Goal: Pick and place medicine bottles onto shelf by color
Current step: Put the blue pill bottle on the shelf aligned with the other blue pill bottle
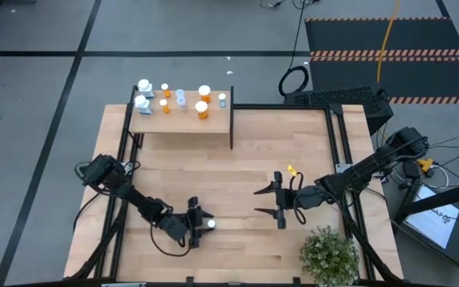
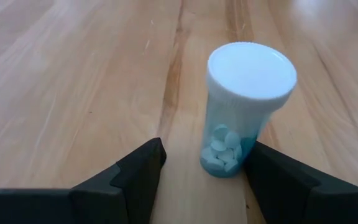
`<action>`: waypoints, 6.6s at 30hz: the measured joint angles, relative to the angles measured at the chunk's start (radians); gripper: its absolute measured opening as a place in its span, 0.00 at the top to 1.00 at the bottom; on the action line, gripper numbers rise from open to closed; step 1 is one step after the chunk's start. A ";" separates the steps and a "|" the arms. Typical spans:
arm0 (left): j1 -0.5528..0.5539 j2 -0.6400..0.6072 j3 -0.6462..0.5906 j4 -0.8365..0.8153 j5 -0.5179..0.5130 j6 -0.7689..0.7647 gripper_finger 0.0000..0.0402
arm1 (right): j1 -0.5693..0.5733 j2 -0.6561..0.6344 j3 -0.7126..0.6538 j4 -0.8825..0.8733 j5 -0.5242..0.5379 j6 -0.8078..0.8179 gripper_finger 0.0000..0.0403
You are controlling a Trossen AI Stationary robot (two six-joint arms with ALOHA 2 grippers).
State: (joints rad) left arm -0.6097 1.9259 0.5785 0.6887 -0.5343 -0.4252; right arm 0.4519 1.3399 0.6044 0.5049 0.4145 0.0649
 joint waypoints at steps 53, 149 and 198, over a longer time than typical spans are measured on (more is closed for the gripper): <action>0.012 -0.001 0.001 0.023 0.017 0.062 0.71 | -0.009 0.000 0.000 0.053 0.047 0.060 0.42; 0.209 -0.166 0.002 -0.033 0.089 0.135 0.60 | -0.256 0.598 0.391 0.155 -0.339 0.161 0.70; 0.150 -0.375 0.003 -0.476 -0.008 -0.071 0.39 | -0.686 0.203 0.602 -0.342 -0.578 -0.041 0.71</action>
State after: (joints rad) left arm -0.4602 1.5509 0.5812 0.2131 -0.5423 -0.4962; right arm -0.2340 1.5425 1.2061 0.1633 -0.1632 0.0237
